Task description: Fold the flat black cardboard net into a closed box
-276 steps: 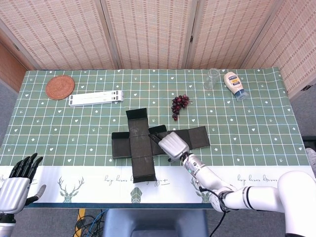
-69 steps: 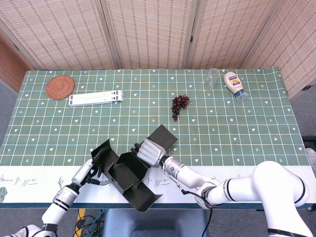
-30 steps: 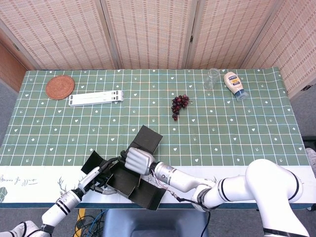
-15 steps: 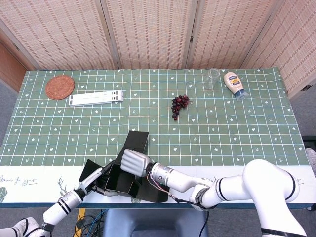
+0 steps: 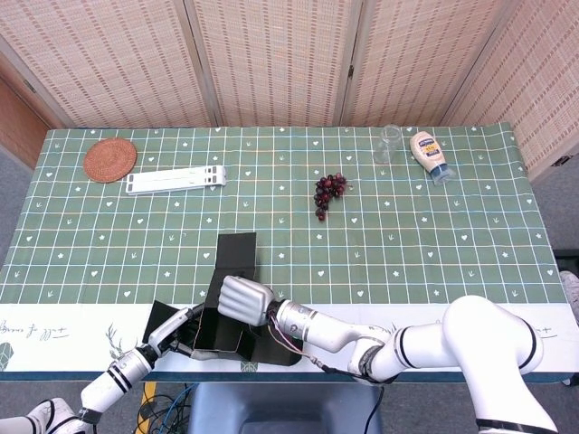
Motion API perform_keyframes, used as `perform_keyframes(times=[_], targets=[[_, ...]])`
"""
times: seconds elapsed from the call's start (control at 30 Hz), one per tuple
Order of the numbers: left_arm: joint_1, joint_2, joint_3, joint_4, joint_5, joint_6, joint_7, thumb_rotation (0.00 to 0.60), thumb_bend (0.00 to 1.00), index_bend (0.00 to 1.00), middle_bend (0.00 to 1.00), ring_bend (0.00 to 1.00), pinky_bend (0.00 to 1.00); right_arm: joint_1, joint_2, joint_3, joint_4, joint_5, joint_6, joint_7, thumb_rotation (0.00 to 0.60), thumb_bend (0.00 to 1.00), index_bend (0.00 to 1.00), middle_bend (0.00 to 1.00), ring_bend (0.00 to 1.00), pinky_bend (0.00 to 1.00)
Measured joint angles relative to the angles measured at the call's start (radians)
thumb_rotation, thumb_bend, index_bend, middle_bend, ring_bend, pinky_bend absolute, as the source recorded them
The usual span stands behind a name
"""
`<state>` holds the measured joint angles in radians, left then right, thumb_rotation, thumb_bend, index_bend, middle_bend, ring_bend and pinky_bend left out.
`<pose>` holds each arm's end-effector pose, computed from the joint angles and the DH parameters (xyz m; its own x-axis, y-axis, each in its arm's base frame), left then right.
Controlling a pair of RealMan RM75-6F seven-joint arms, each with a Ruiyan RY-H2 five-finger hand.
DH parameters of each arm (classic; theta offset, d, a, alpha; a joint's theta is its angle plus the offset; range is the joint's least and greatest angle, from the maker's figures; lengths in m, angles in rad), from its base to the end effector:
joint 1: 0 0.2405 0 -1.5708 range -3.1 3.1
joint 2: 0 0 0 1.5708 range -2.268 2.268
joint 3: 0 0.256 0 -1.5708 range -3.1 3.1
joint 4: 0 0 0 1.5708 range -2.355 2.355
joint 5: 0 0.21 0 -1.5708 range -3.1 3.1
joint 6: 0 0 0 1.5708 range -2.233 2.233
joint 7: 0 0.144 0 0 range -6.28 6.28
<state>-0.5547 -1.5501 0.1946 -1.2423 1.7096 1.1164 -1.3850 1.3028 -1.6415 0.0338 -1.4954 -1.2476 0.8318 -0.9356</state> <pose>-0.2438 0.2388 -0.0368 -0.5617 0.7040 0.4345 0.7337 0.1813 0.6548 0.0301 -0.3099 -0.0808 0.7676 0.4497 0.4567 0.0987 -0.7870 0.6090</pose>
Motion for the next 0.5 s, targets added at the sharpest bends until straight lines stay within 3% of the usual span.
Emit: perform_keyframes(times=[0.13,0.2,0.5], targets=[[0.000,-0.006,-0.001,0.004,-0.005,0.005,0.003,0.600,0.09,0.31,0.29,0.73,0.93,-0.016,0.001,0.007,-0.012,0.002,0.007,0.007,0.600,0.37,0.12,0.24,0.86,1.00],[0.000,-0.007,-0.002,0.003,-0.009,0.005,0.005,0.600,0.09,0.31,0.29,0.73,0.93,-0.026,0.006,0.012,-0.025,0.009,0.011,0.013,0.600,0.37,0.03,0.18,0.85,1.00],[-0.001,0.012,-0.008,-0.019,-0.029,0.007,0.019,0.600,0.09,0.30,0.29,0.73,0.93,-0.081,0.041,0.029,-0.094,0.027,0.041,0.105,0.600,0.37,0.00,0.05,0.82,1.00]])
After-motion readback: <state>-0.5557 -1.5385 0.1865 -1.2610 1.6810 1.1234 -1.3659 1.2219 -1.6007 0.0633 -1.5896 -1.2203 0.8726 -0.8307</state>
